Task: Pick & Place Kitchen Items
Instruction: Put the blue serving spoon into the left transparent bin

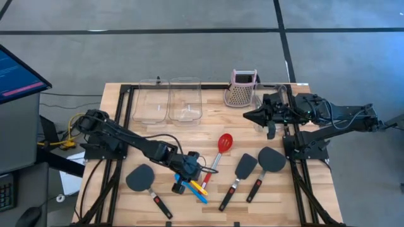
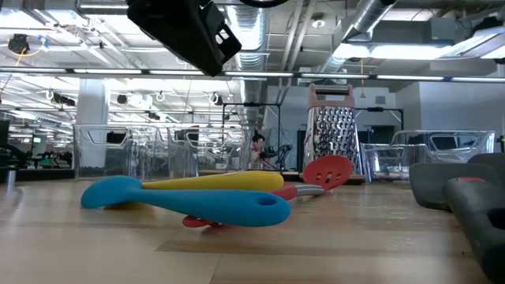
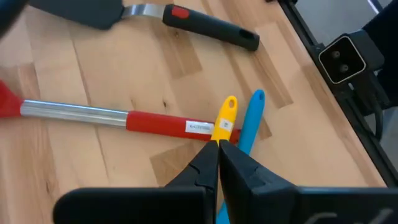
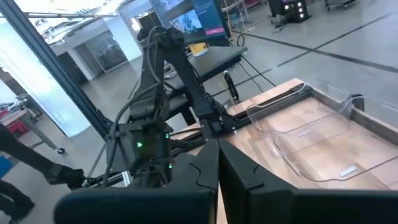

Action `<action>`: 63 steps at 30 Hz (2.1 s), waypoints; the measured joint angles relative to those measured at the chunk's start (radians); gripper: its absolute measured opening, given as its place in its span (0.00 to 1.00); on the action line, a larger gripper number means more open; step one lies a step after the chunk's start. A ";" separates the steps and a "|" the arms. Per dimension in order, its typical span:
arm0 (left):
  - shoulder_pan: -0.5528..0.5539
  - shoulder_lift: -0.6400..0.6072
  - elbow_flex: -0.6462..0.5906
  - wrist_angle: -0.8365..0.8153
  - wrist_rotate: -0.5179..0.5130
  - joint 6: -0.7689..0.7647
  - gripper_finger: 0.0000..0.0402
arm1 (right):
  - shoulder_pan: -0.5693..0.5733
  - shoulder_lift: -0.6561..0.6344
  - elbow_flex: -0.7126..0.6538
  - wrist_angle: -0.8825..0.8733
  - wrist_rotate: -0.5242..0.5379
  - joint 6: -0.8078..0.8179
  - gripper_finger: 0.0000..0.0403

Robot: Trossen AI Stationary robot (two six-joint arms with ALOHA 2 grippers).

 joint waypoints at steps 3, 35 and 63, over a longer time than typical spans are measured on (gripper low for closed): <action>-0.007 0.000 0.000 0.003 -0.010 0.030 0.01 | -0.001 0.009 0.000 -0.003 0.003 0.000 0.00; -0.134 0.063 -0.057 0.031 -0.133 0.094 0.29 | 0.000 0.059 -0.001 -0.069 0.003 0.003 0.00; -0.140 0.253 -0.056 0.189 -0.090 0.054 0.30 | 0.000 0.059 0.000 -0.077 0.003 0.002 0.00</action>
